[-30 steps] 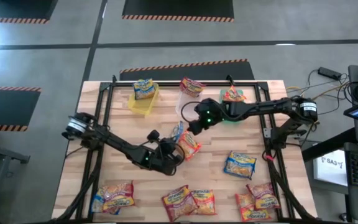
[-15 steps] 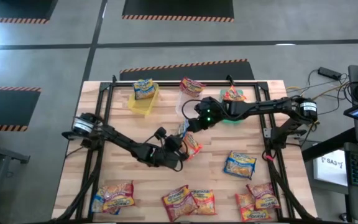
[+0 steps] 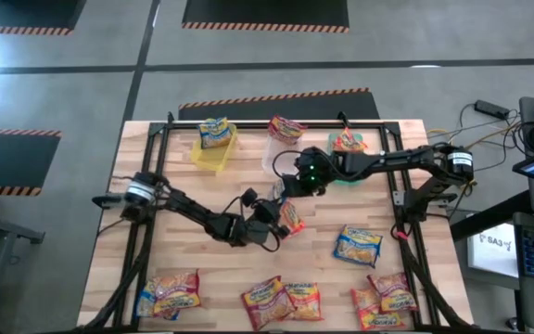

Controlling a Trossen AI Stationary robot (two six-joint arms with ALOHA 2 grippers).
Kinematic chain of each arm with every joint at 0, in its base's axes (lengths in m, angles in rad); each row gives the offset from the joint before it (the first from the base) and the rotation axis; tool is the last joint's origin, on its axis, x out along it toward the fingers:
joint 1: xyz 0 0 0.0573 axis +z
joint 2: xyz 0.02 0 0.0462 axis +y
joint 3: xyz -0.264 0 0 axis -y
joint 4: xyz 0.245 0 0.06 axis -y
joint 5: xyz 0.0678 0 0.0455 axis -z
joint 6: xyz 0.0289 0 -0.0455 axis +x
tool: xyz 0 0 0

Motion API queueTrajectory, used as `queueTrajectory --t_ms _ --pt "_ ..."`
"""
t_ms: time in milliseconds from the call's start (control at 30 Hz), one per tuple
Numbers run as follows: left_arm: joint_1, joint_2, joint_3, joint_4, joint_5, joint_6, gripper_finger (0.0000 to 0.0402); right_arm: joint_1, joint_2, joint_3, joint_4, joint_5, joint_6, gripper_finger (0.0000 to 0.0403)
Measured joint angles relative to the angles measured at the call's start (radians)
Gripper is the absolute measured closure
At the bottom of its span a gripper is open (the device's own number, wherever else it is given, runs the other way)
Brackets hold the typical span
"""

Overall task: Sort Maruchan noodles
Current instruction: Put the top left blue noodle into the yellow bin

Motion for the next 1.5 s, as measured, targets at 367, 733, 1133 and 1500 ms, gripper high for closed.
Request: queueTrajectory --t_ms 367,733,1133,1500 --pt "0.012 0.029 -0.001 0.109 0.112 0.034 0.0401 -0.015 0.0 -0.044 0.036 0.013 -0.002 0.0204" --pt "0.025 0.033 0.0 0.197 0.16 0.11 0.0401 -0.016 0.0 -0.068 0.034 0.012 -0.049 0.0209" --pt "0.031 0.036 0.0 0.193 0.184 0.093 0.0401 -0.016 0.0 -0.066 0.038 0.008 -0.11 0.0304" --pt "0.033 0.036 0.0 0.192 0.23 0.087 0.0386 -0.015 0.0 -0.066 0.048 0.008 -0.137 0.0388"
